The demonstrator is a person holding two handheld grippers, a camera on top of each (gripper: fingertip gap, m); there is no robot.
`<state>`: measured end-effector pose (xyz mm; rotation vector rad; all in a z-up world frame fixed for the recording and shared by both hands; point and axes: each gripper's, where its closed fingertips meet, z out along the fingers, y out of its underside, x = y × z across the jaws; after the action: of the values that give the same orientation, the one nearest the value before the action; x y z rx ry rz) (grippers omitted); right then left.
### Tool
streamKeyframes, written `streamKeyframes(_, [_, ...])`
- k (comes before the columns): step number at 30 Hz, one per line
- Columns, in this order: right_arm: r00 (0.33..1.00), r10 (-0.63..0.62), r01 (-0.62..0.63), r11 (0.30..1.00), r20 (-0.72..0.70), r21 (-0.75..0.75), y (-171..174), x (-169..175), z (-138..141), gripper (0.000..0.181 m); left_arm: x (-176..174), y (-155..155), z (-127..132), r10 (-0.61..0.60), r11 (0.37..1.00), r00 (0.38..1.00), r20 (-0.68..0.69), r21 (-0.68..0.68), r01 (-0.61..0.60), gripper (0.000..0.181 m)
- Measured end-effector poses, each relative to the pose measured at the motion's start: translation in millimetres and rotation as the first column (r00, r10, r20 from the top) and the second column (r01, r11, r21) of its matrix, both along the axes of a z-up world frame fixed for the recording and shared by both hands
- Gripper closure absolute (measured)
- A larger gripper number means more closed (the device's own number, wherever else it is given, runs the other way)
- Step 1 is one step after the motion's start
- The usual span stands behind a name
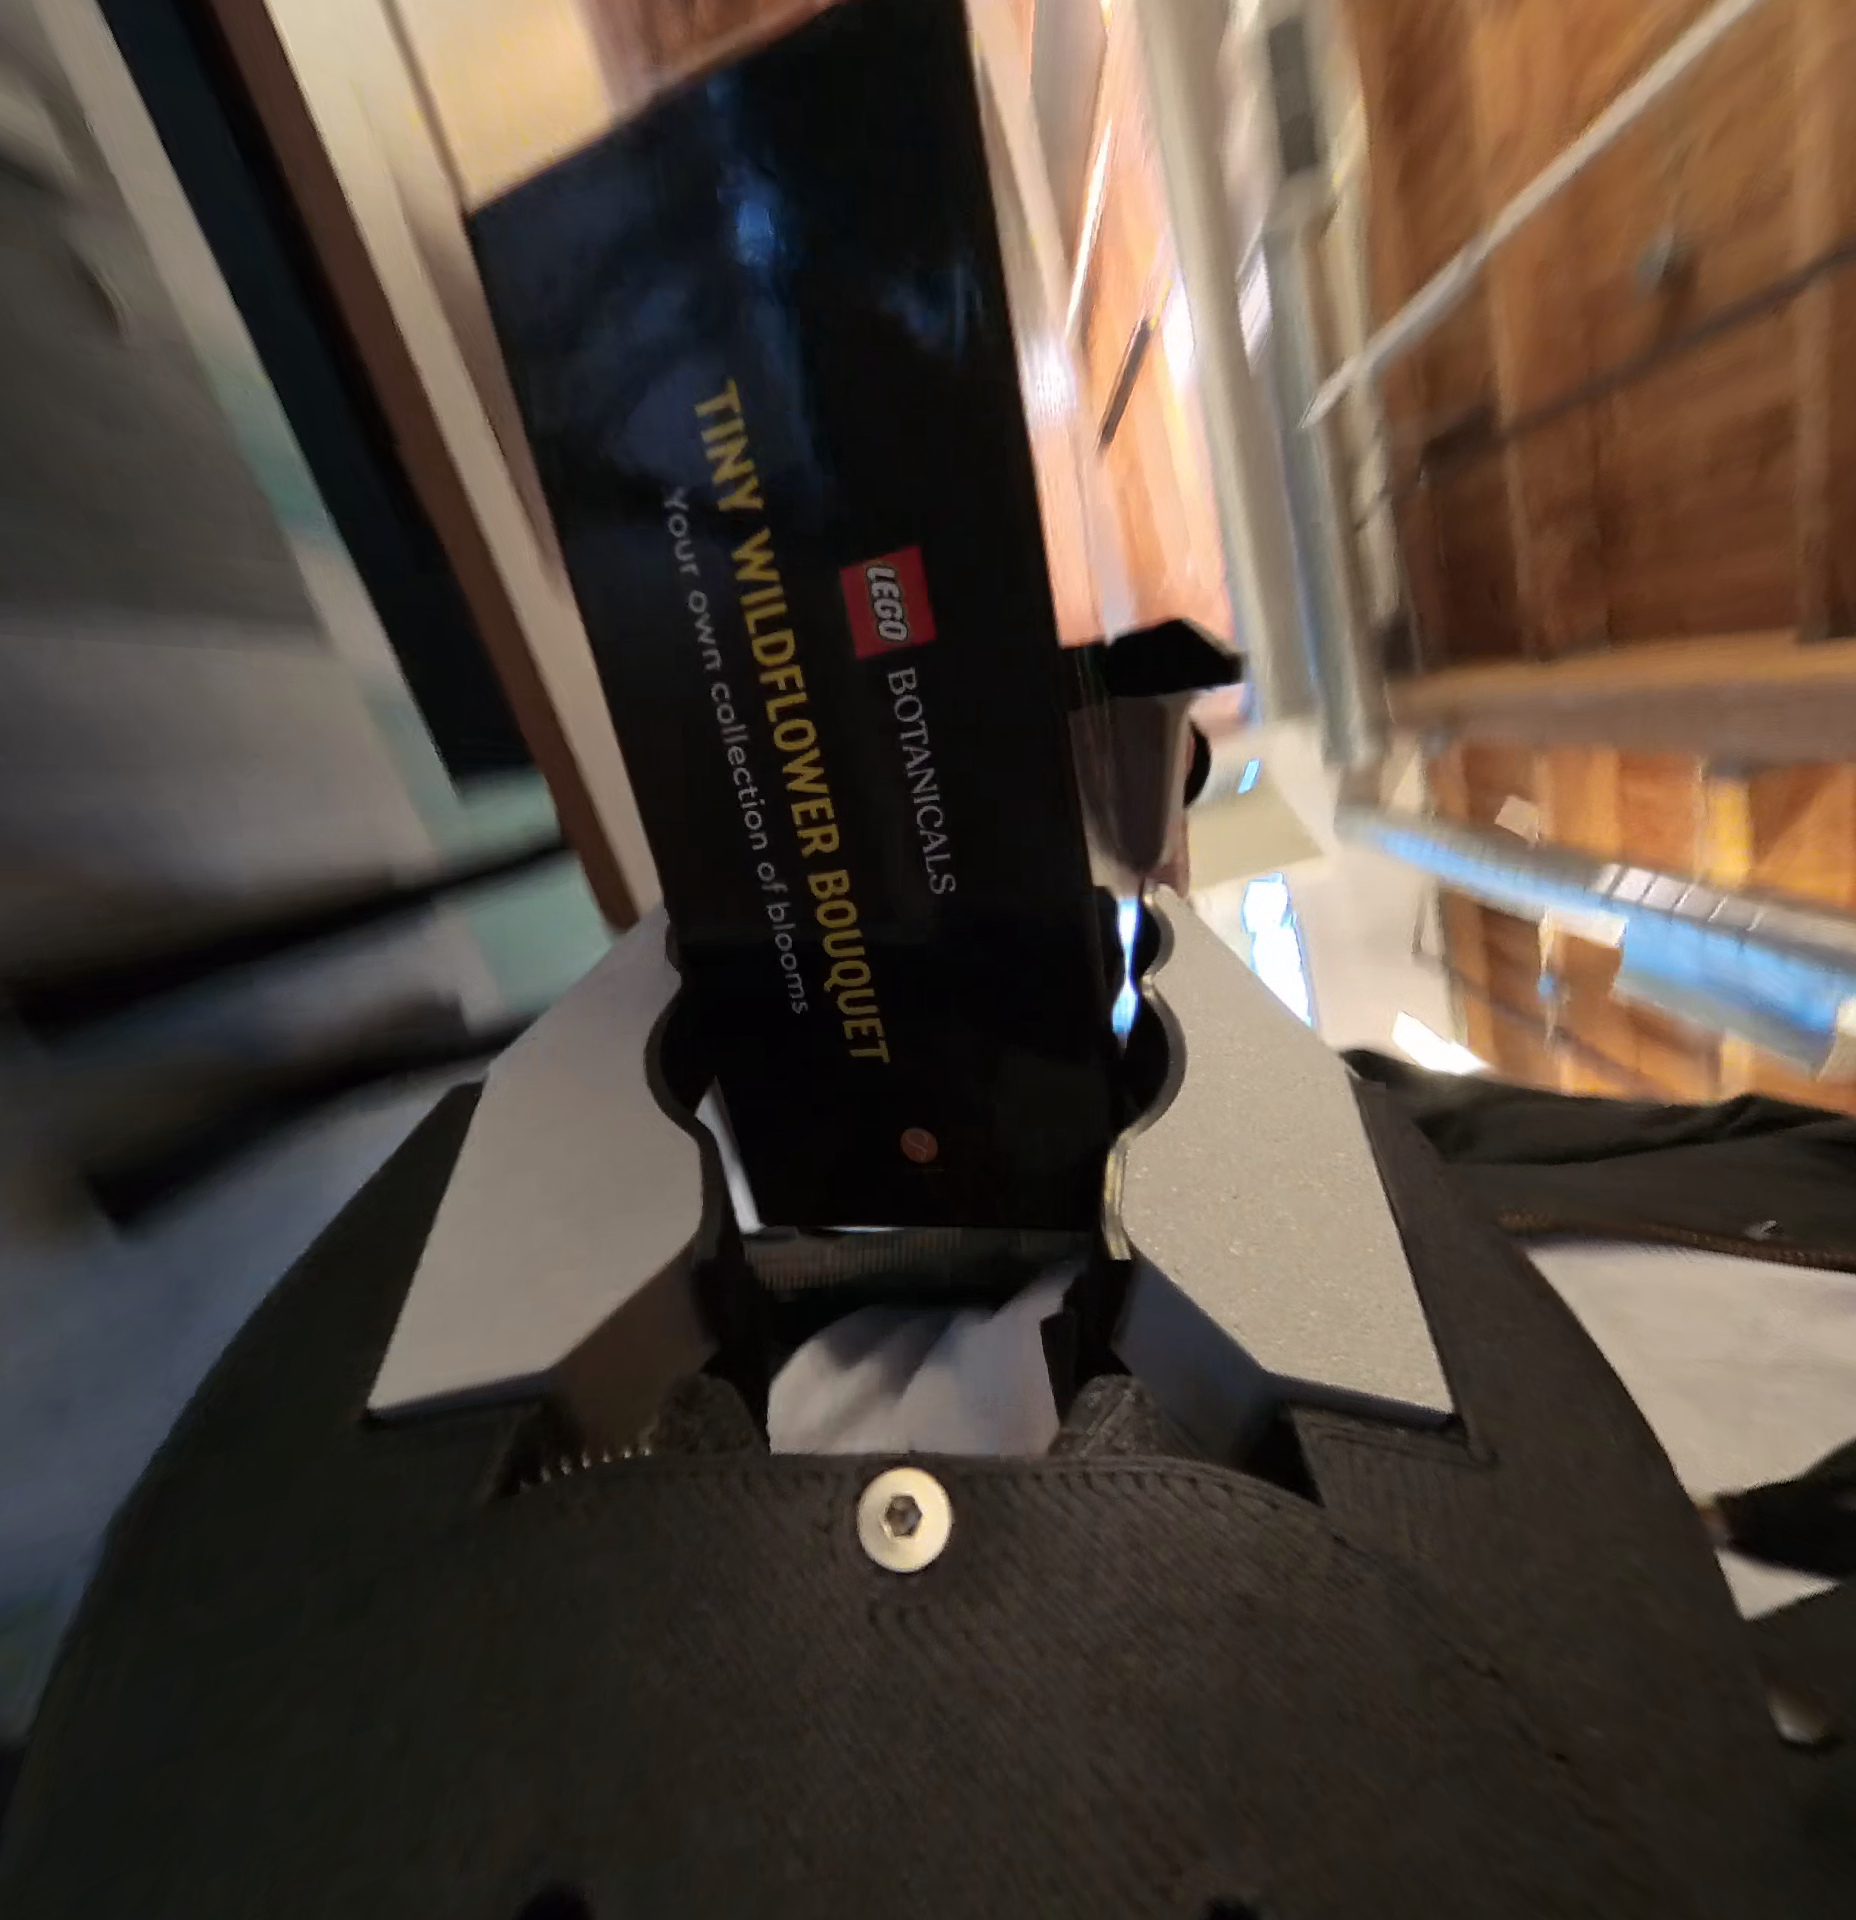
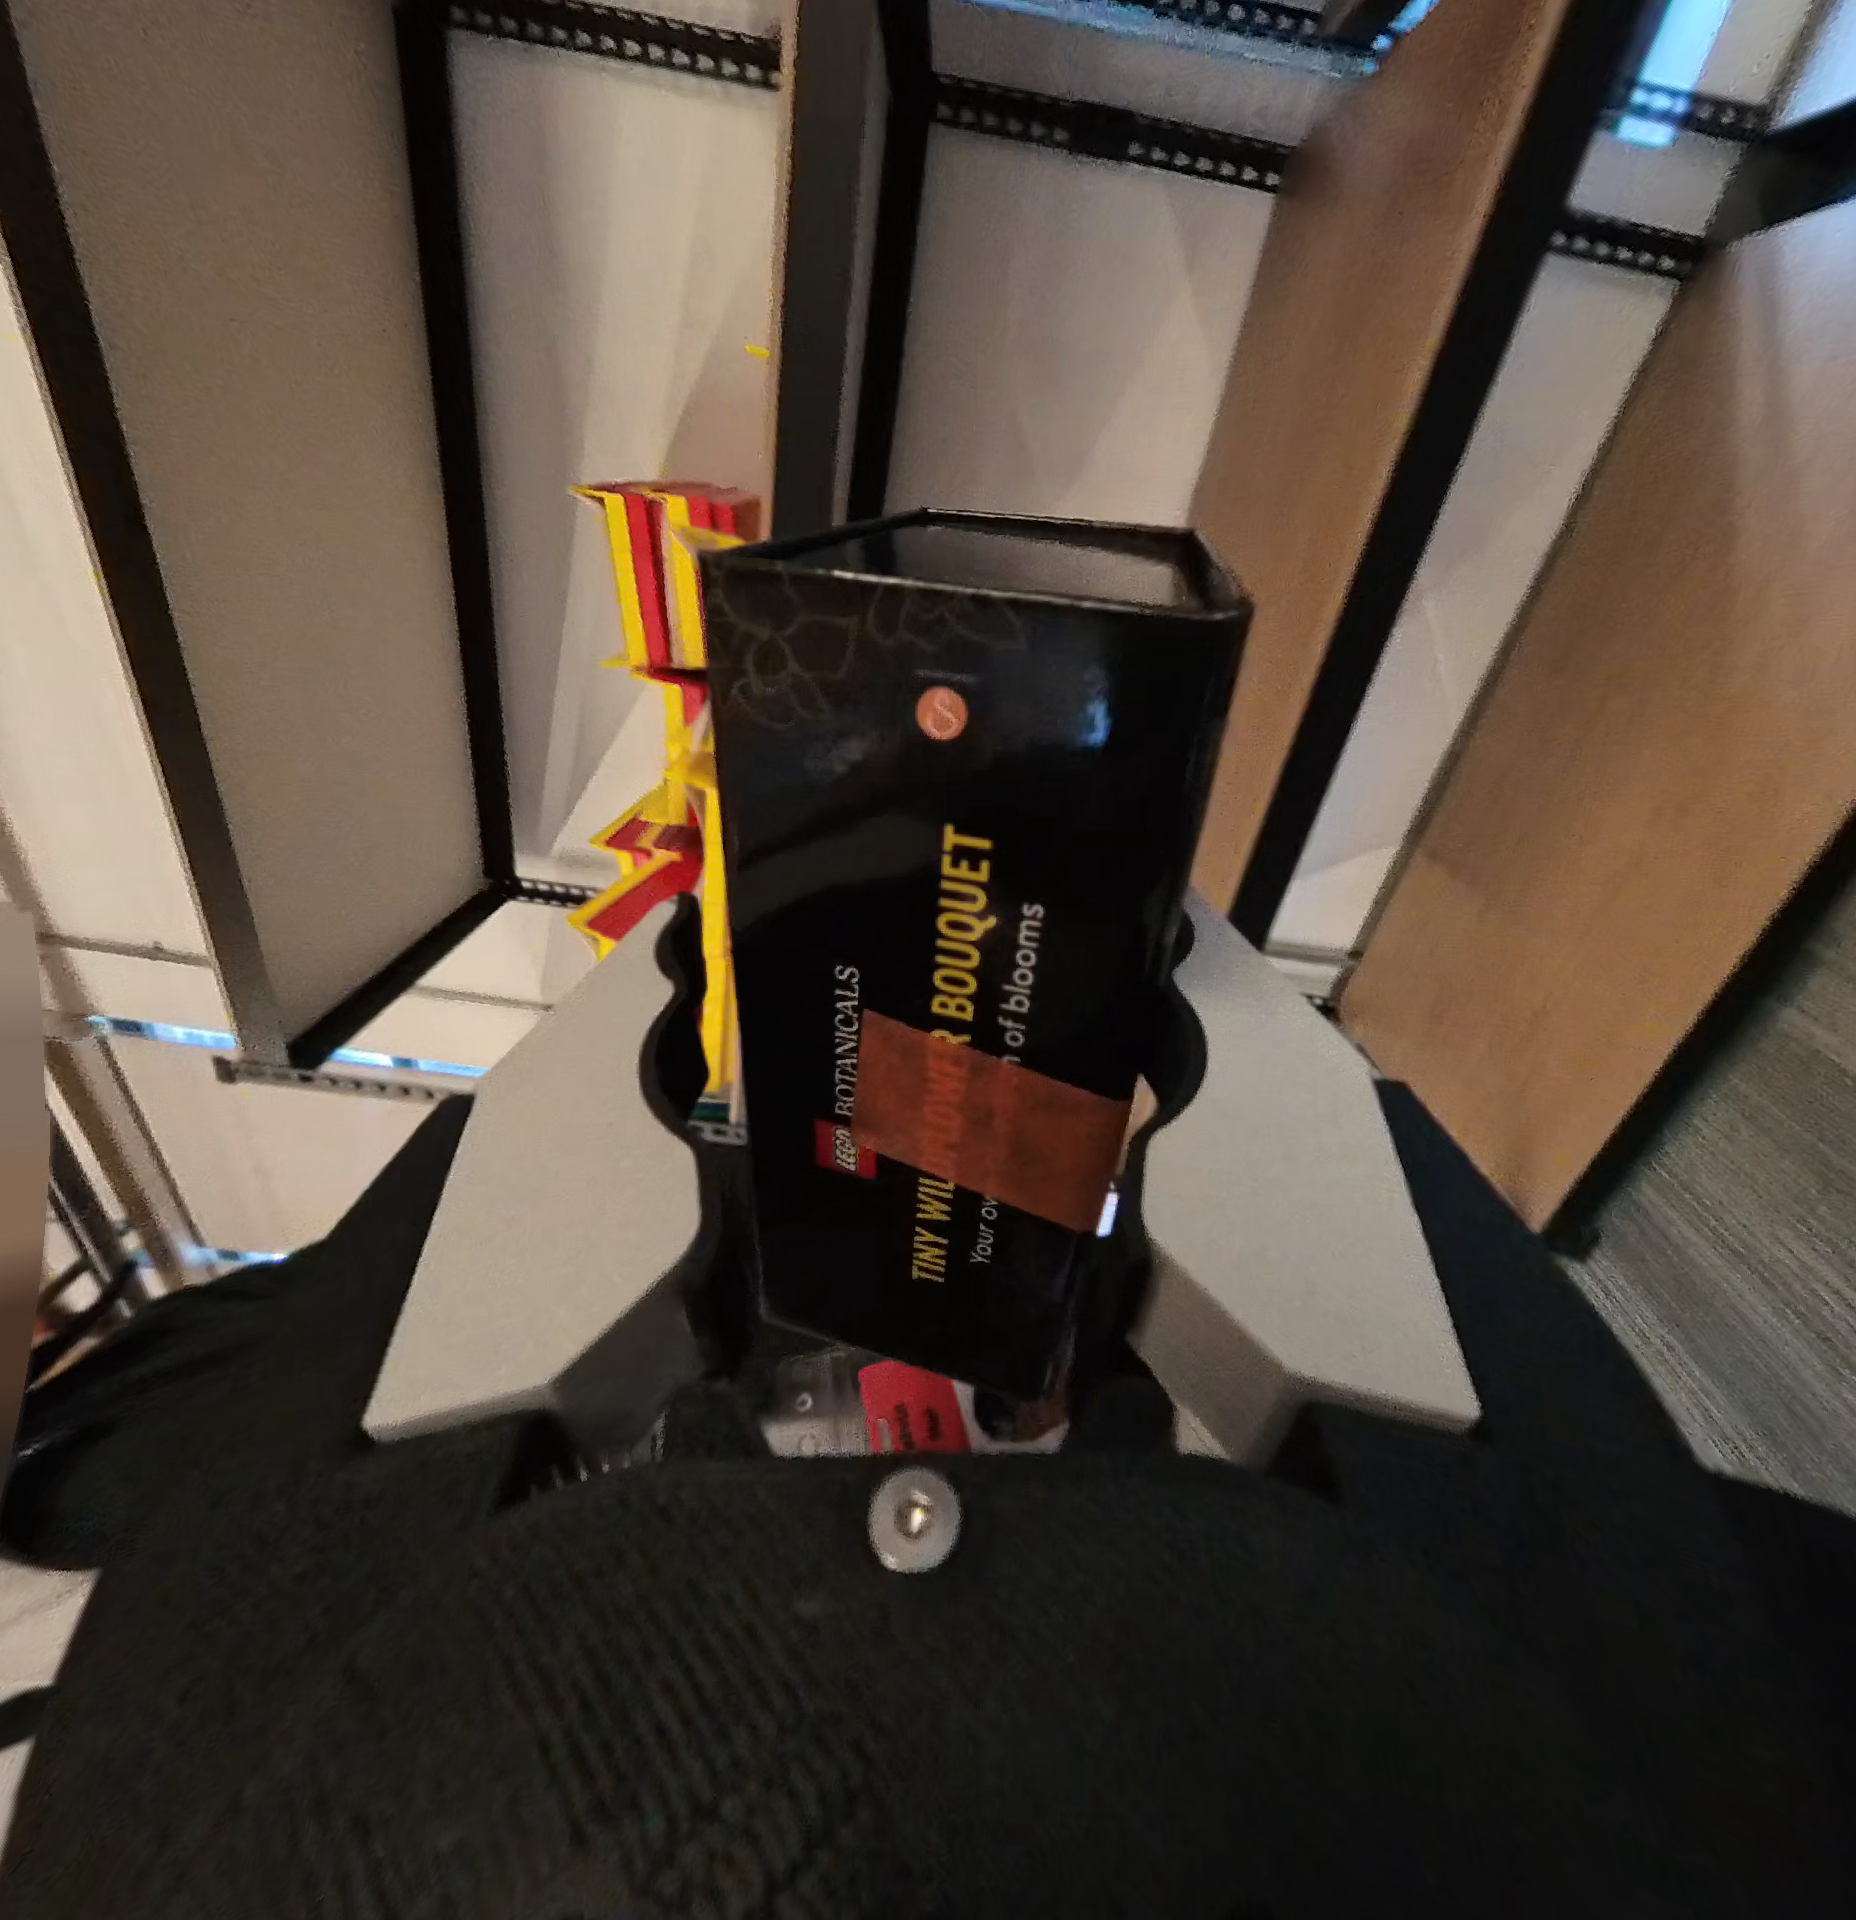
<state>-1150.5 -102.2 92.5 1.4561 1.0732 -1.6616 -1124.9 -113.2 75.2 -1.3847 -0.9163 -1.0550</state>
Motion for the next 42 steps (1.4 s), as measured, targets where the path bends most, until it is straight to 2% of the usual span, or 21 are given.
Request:
streamKeyframes(4, [0.998, 0.053, -0.052, 0.998, -0.036, 0.031, -16.2, -82.6, 29.6, 0.096, -86.9, -13.5, 28.3, 0.095, 0.994, 0.993, -0.067, 0.062, -0.091, 0.103])
streamKeyframes(7, [0.990, 0.132, -0.125, 0.982, -0.040, 0.142, -17.7, -132.8, 29.6, 0.096, -142.5, -10.9, 35.2, 0.150, 0.987, 0.983, -0.110, 0.073, -0.143, 0.103])
streamKeyframes(11, [0.985, 0.171, -0.169, 0.964, 0.007, 0.207, -2.3, -204.4, 20.0, 0.101, -219.5, 4.6, 32.3, 0.229, 0.970, 0.970, -0.083, 0.109, -0.219, 0.103])
streamKeyframes(15, [0.977, 0.212, -0.209, 0.952, 0.010, 0.224, 24.9, -289.7, 6.5, 0.099, -295.6, 34.2, 15.9, 0.239, 0.968, 0.968, -0.070, 0.099, -0.232, 0.103])
streamKeyframes(18, [0.948, 0.318, -0.310, 0.921, 0.002, 0.236, 39.1, -351.6, -1.6, 0.099, -356.5, 50.9, 6.0, 0.239, 0.970, 0.965, -0.102, 0.073, -0.233, 0.103])
streamKeyframes(21, [0.913, 0.401, -0.376, 0.896, -0.067, 0.237, 44.7, -412.3, 8.3, 0.103, -423.2, 53.8, 20.1, 0.318, 0.940, 0.943, -0.095, 0.157, -0.301, 0.106])
streamKeyframes(24, [0.863, 0.492, -0.447, 0.850, -0.113, 0.279, 41.7, -466.5, 14.3, 0.104, -476.6, 53.0, 23.0, 0.353, 0.931, 0.923, -0.153, 0.157, -0.330, 0.106])
streamKeyframes(29, [0.829, 0.554, -0.517, 0.812, -0.076, 0.272, 26.1, -559.5, 4.4, 0.104, -561.8, 44.7, 12.1, 0.347, 0.931, 0.929, -0.127, 0.168, -0.325, 0.103])
streamKeyframes(32, [0.810, 0.581, -0.524, 0.779, -0.082, 0.344, 7.2, -614.9, -5.4, 0.103, -615.6, 29.7, 0.4, 0.331, 0.927, 0.940, -0.085, 0.213, -0.307, 0.104])
streamKeyframes(35, [0.784, 0.612, -0.522, 0.743, -0.108, 0.419, -18.8, -662.2, -6.6, 0.103, -662.9, 6.2, -3.3, 0.337, 0.920, 0.932, -0.134, 0.259, -0.295, 0.105])
streamKeyframes(39, [0.702, 0.689, -0.552, 0.686, -0.180, 0.475, -46.4, -710.6, 5.8, 0.103, -721.8, -25.8, 11.1, 0.419, 0.892, 0.880, -0.225, 0.280, -0.354, 0.105])
streamKeyframes(42, [0.636, 0.737, -0.565, 0.647, -0.230, 0.511, -60.5, -745.4, 14.7, 0.104, -753.3, -34.7, 14.0, 0.415, 0.904, 0.855, -0.311, 0.246, -0.349, 0.105])
